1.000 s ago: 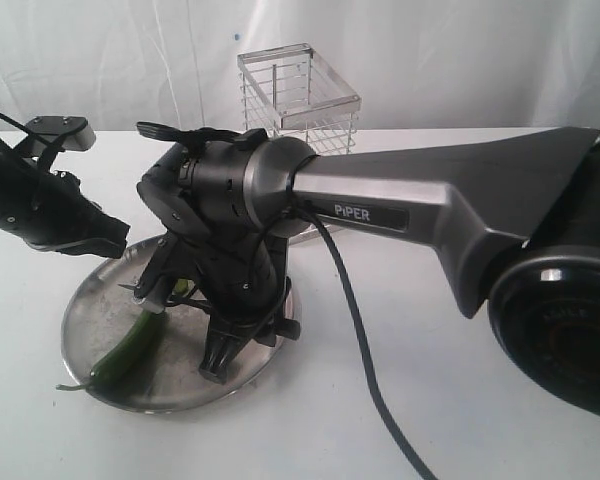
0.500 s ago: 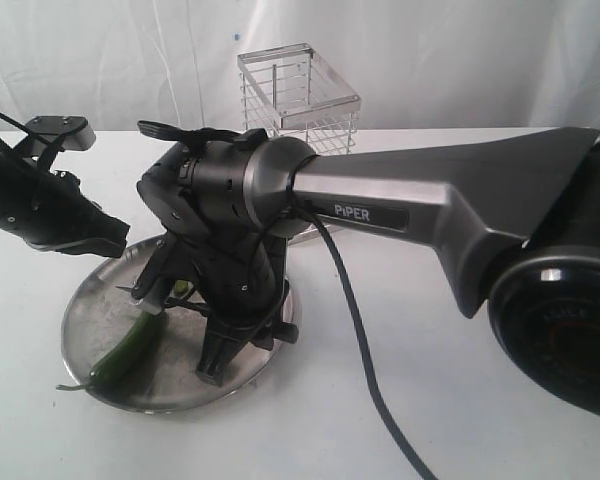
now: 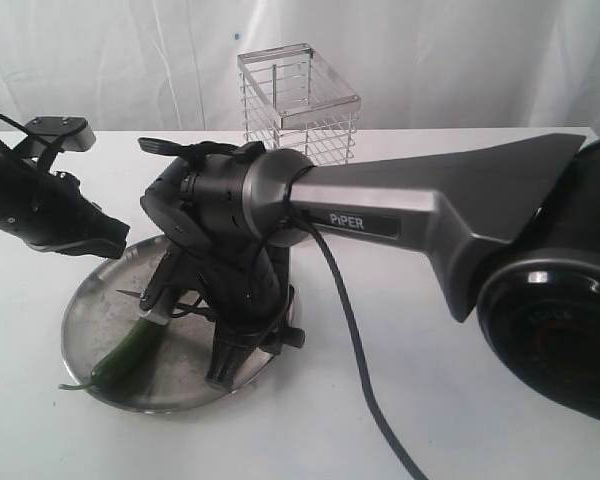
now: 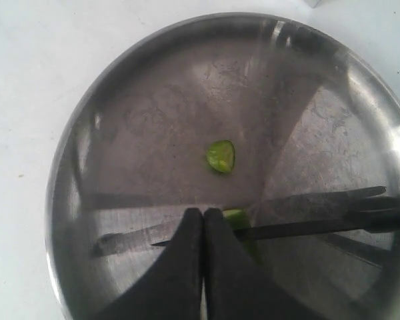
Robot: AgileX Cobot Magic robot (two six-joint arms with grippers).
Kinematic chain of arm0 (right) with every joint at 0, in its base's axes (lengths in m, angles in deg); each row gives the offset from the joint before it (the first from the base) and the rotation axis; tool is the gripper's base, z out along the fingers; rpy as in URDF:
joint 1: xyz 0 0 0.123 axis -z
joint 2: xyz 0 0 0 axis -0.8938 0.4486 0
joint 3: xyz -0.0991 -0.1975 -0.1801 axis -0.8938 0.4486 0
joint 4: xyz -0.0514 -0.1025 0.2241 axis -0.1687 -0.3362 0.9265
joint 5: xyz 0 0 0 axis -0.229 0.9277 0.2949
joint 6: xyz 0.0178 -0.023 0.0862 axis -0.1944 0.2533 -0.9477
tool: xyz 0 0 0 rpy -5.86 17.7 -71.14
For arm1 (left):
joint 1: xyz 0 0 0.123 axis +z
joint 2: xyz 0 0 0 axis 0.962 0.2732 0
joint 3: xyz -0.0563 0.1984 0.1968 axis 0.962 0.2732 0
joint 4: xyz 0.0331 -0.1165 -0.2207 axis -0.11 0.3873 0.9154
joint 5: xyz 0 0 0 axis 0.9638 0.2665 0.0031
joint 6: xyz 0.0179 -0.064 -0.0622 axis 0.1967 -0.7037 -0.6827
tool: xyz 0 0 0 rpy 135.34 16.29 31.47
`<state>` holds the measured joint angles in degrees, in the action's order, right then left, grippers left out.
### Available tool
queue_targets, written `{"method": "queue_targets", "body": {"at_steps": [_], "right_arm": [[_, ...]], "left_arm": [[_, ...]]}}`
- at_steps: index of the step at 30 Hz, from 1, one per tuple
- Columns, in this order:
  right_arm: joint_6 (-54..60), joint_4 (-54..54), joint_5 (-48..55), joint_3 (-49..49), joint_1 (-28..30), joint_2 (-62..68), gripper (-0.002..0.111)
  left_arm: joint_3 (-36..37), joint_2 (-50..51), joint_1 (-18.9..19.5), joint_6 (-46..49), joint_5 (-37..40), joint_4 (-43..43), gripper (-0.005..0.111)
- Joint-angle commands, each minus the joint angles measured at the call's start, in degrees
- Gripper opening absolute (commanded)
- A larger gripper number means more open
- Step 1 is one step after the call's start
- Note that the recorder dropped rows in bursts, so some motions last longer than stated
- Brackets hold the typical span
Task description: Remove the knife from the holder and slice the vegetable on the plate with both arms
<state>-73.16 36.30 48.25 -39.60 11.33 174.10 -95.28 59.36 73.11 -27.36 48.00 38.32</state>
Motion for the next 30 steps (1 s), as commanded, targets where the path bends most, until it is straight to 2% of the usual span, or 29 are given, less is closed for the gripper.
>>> {"method": "queue_targets", "body": {"at_steps": [1, 14, 30], "right_arm": [[0.71, -0.85, 0.22, 0.28, -0.18, -0.20, 0.000], [0.71, -0.84, 0.22, 0.28, -0.18, -0.20, 0.000], [1.18, -0.97, 0.22, 0.28, -0.18, -0.20, 0.000]], "left_arm": [[0.48, -0.56, -0.25, -0.40, 1.61, 0.53, 0.000], [0.48, 0.46, -0.25, -0.40, 5.14, 0.64, 0.000], [0.48, 7.10, -0.36, 1.90, 2.33, 5.42, 0.000]]}}
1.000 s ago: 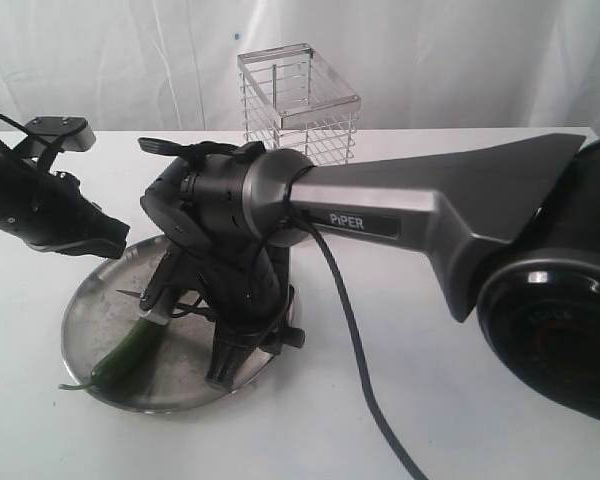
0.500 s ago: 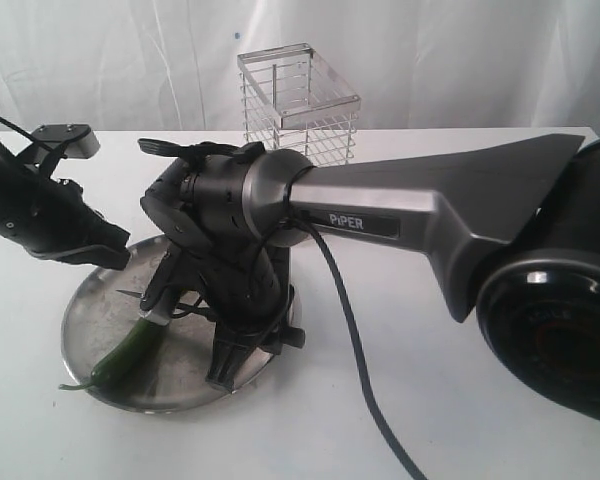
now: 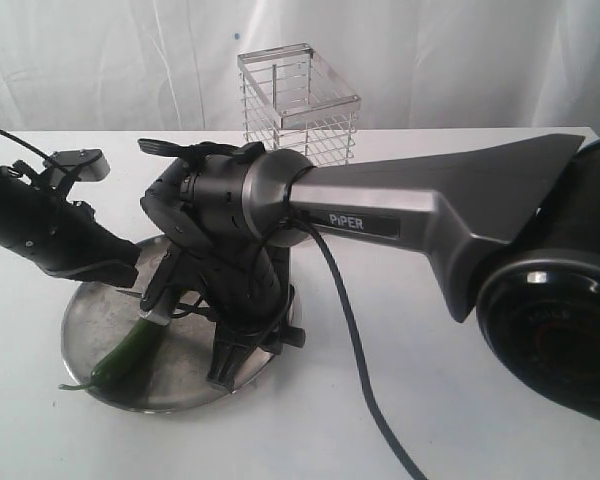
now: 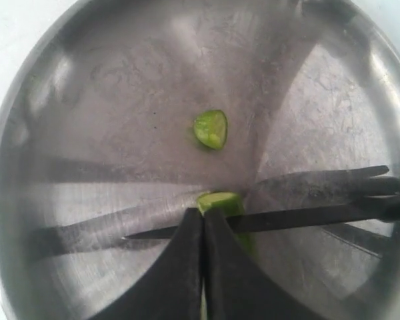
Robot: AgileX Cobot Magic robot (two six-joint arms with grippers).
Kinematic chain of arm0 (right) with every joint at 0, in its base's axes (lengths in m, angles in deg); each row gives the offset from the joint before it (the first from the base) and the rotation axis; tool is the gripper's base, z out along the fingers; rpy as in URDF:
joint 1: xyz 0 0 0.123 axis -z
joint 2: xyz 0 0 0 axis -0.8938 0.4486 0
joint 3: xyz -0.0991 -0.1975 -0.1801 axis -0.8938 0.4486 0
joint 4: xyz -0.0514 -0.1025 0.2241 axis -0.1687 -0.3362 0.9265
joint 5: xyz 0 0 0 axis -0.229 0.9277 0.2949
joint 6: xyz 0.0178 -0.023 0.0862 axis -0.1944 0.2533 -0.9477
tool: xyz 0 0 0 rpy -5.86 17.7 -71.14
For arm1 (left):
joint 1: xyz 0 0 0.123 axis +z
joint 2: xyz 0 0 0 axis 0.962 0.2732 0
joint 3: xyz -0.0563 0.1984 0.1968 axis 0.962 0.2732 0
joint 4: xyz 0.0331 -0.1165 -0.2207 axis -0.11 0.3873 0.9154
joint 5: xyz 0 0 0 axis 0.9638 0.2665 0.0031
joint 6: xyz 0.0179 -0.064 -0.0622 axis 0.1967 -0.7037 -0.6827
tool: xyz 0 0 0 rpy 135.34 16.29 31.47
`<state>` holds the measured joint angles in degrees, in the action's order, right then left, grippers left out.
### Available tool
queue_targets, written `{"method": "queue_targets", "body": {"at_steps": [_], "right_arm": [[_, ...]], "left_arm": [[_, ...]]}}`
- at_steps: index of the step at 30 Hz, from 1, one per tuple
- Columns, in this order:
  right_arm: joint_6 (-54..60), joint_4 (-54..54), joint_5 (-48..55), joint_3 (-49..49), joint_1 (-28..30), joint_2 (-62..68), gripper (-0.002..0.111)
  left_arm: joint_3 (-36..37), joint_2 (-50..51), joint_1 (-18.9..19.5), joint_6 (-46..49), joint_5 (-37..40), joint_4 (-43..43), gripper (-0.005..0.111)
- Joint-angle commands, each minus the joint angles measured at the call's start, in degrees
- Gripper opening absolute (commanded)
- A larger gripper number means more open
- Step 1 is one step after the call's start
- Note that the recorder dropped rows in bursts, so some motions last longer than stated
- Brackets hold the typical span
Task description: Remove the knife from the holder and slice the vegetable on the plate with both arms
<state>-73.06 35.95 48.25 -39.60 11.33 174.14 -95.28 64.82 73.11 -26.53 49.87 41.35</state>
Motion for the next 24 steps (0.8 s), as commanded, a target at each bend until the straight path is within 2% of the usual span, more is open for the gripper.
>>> {"method": "queue_targets", "body": {"at_steps": [1, 5, 11, 18, 22, 24], "right_arm": [[1.08, -0.61, 0.22, 0.28, -0.18, -0.24, 0.000], [1.08, -0.61, 0.22, 0.28, -0.18, -0.24, 0.000], [1.57, -0.61, 0.22, 0.28, -0.18, -0.24, 0.000], [1.53, -1.24, 0.22, 0.28, -0.18, -0.24, 0.000], [-0.40, -3.56, 0.22, 0.28, -0.18, -1.21, 0.000], [-0.54, -3.56, 0.22, 0.28, -0.18, -1.88, 0.000]], "left_arm": [[0.48, 2.28, -0.36, 2.44, 0.31, 3.48, 0.000], [0.48, 5.92, -0.36, 6.06, -2.03, 6.50, 0.000], [0.48, 14.05, -0.36, 7.12, -3.57, 6.51, 0.000], [-1.96, 5.87, -0.26, 7.12, 0.41, 6.82, 0.000], [-2.01, -1.09, -0.26, 6.97, -1.31, 5.59, 0.000], [-2.01, -5.19, -0.26, 4.87, -2.76, 2.21, 0.000]]}}
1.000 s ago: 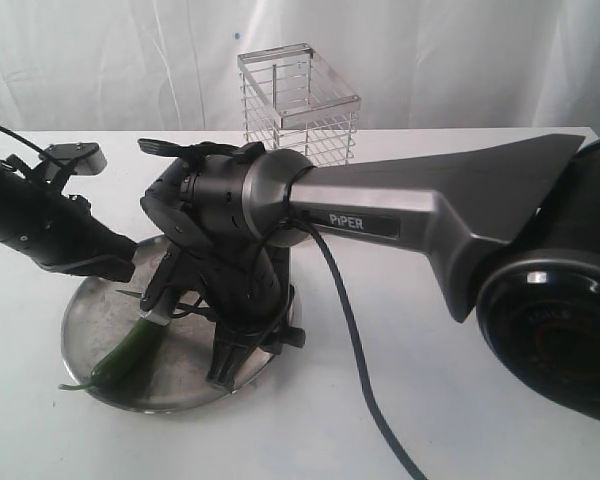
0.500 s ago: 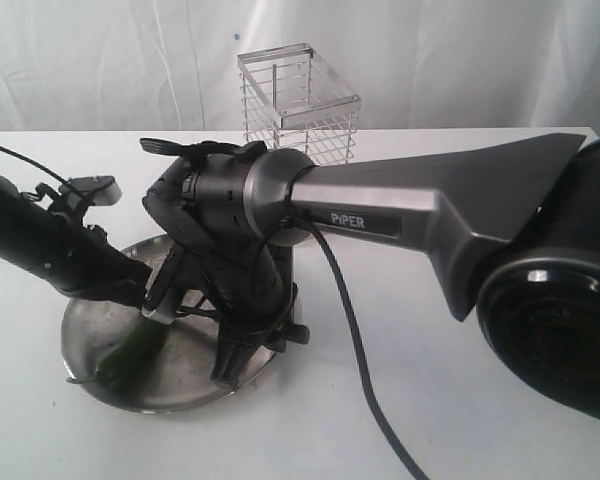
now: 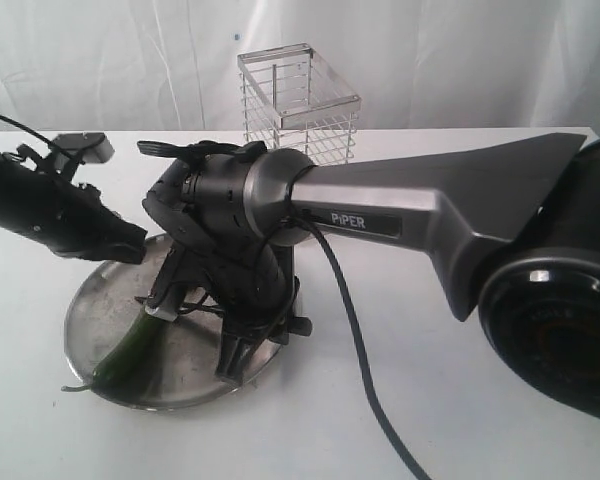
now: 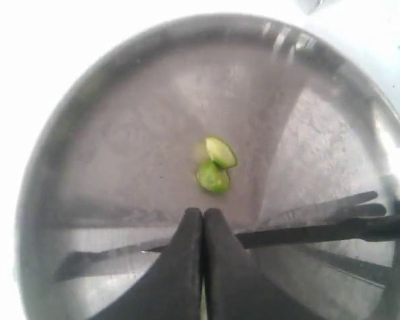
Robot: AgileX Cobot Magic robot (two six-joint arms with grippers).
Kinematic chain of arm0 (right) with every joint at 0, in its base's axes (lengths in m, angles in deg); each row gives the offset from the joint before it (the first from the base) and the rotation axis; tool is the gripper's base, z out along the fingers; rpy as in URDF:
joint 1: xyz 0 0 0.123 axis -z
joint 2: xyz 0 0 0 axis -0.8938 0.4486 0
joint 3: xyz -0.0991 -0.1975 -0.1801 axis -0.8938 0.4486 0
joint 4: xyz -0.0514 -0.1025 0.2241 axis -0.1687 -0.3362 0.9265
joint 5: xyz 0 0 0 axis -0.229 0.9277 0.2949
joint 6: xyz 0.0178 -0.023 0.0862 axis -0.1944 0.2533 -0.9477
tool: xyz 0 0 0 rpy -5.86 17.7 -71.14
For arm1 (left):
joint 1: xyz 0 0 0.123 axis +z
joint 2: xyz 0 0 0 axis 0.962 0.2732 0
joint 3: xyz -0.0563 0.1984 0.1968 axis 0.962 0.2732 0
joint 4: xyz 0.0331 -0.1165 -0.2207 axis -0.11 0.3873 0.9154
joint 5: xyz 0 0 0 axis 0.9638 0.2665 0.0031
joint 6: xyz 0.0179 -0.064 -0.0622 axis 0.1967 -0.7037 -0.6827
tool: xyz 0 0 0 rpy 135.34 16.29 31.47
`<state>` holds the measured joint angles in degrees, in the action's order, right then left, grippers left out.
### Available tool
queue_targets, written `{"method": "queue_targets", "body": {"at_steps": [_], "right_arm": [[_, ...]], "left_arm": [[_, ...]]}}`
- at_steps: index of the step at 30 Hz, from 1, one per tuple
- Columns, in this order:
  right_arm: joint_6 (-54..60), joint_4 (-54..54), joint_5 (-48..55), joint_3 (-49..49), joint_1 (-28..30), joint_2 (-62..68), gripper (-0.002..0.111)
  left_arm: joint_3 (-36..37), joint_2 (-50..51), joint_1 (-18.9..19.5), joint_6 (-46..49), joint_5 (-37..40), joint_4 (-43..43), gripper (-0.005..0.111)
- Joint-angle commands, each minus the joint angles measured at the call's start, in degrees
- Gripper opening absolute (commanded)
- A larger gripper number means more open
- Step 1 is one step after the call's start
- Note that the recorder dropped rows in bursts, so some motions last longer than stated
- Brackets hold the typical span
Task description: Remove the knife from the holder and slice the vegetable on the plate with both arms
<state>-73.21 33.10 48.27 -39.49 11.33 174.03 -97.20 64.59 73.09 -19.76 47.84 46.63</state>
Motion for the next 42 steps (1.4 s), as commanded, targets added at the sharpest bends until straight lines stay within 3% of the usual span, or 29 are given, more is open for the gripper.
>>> {"method": "queue_targets", "body": {"at_steps": [1, 8, 13, 22, 34, 37, 42], "right_arm": [[-0.39, -0.71, 0.19, 0.17, -0.18, -2.14, 0.000], [-1.82, -2.08, 0.19, 0.17, 0.61, -2.65, 0.000], [-1.82, 1.01, -0.57, 0.17, 1.51, -2.52, 0.000], [-1.82, 4.56, -8.14, 0.17, 1.80, -2.41, 0.000], [-1.72, 6.08, -9.77, 0.17, 1.80, 0.52, 0.001], [-1.72, 6.49, -9.77, 0.17, 1.80, 0.52, 0.012], [-2.29, 7.12, -12.29, 0.17, 1.80, 0.40, 0.048]], "left_arm": [[-0.10, -7.22, -0.24, -4.50, -1.61, -6.07, 0.000], [-0.10, -13.80, -0.24, -11.64, -0.92, -11.95, 0.000], [0.89, -16.40, -0.24, -13.12, 0.53, -11.95, 0.000], [5.74, -18.00, -0.24, -13.36, -3.80, -10.23, 0.000], [5.88, -20.03, -0.24, -13.36, -3.27, -10.07, 0.000], [5.88, -21.06, -0.24, -13.36, -2.43, -9.85, 0.006], [5.88, -24.87, -0.24, -13.36, 2.18, -9.12, 0.032]]}}
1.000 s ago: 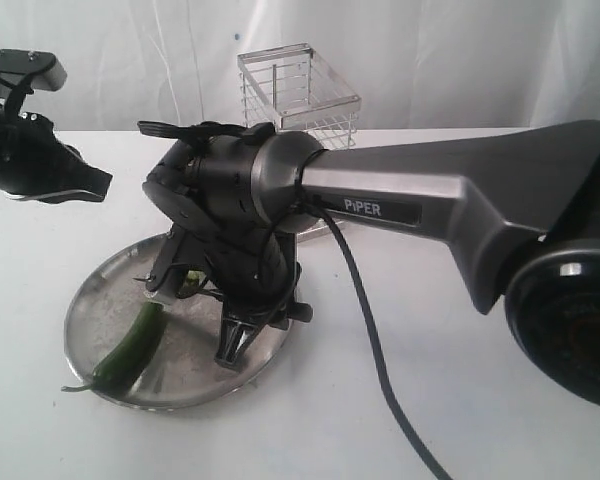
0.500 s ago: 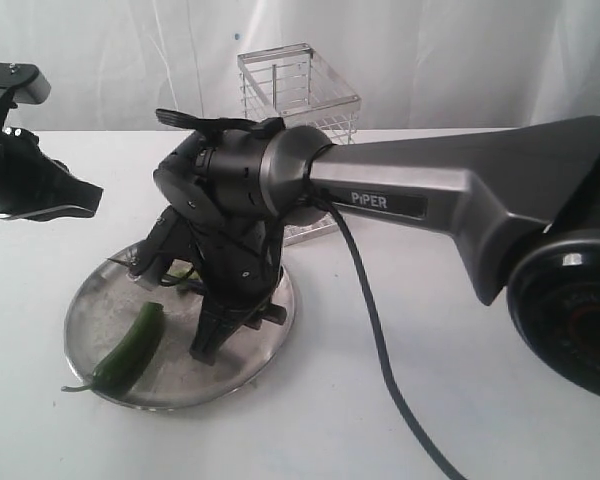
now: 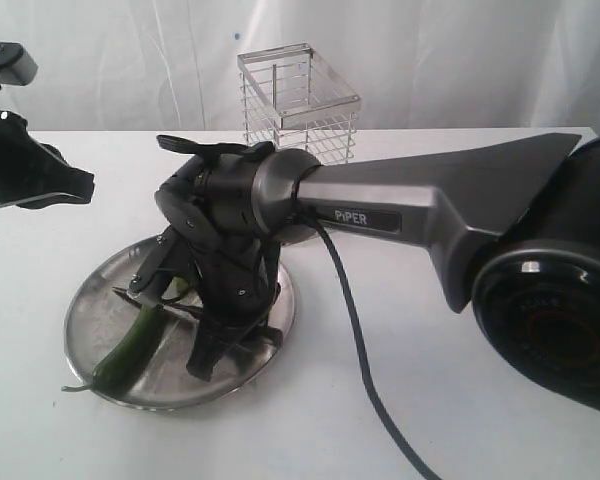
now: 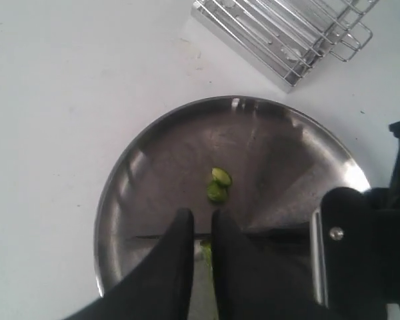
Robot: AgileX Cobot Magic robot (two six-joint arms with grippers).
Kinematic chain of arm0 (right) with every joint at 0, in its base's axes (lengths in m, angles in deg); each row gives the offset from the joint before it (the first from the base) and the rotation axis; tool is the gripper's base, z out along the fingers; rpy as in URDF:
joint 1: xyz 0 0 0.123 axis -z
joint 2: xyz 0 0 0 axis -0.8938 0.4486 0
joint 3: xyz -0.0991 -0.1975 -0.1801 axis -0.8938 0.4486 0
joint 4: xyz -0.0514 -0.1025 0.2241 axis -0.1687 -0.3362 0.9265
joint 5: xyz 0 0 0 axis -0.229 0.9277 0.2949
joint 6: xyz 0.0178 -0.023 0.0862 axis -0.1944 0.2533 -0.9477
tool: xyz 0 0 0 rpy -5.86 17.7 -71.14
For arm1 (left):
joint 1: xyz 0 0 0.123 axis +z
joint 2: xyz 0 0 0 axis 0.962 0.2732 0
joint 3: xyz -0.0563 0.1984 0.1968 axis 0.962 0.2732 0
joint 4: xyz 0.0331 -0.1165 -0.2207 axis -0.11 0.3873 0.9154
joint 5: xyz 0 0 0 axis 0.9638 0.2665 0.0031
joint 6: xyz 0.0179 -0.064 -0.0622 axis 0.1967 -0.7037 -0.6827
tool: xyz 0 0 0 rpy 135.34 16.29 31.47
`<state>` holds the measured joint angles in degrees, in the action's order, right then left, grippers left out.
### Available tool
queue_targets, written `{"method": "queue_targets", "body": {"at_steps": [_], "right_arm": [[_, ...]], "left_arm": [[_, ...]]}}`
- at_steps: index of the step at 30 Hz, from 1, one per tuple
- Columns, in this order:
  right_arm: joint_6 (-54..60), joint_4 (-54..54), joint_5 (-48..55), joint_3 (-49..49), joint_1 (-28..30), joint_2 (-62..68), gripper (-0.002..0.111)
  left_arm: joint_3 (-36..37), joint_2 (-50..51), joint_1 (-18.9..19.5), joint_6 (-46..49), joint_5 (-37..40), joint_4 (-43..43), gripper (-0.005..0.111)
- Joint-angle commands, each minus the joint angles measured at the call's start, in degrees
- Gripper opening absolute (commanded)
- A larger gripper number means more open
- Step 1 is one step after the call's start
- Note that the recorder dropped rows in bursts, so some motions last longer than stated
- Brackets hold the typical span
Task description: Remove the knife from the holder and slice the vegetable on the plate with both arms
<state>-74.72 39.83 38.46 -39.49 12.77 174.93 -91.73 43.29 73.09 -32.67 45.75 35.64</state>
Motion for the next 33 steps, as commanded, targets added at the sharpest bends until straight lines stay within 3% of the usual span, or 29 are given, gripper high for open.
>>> {"method": "queue_targets", "body": {"at_steps": [1, 3, 6, 10, 13, 16, 22, 33], "right_arm": [[-1.60, 0.38, -3.10, 0.17, 0.36, -0.64, 0.053], [-3.15, 0.38, -4.06, 0.17, 0.36, -1.48, 0.059], [-3.16, 1.78, -4.65, 0.17, 0.36, -3.99, 0.058], [-3.26, 4.32, -5.74, 0.44, 0.36, -9.95, 0.057], [-5.87, 4.43, -5.69, 1.16, 0.36, -15.58, 0.050], [-6.40, 5.52, -6.84, 4.00, 0.36, -22.30, 0.032], [-6.20, 12.90, -13.93, 16.79, 0.36, -35.19, 0.000], [-6.61, 20.97, -39.71, 49.95, 0.36, -65.45, 0.000]], "left_arm": [[0.41, -4.63, -0.24, -0.31, 4.69, 1.87, 0.035], [0.41, -7.70, -0.24, -0.31, 5.68, 1.87, 0.038], [0.41, -13.09, -0.24, -0.31, 6.20, 1.52, 0.038], [0.49, -22.72, -0.24, -3.78, 6.47, 1.99, 0.032], [1.85, -31.26, -0.24, -4.39, 6.83, 1.99, 0.018], [4.74, -41.46, -0.24, -6.55, 8.05, 1.99, 0.002], [11.37, -57.59, -0.24, -11.76, 14.11, 1.39, 0.000], [20.21, -74.79, -0.24, -16.89, 15.56, -6.15, 0.000]]}}
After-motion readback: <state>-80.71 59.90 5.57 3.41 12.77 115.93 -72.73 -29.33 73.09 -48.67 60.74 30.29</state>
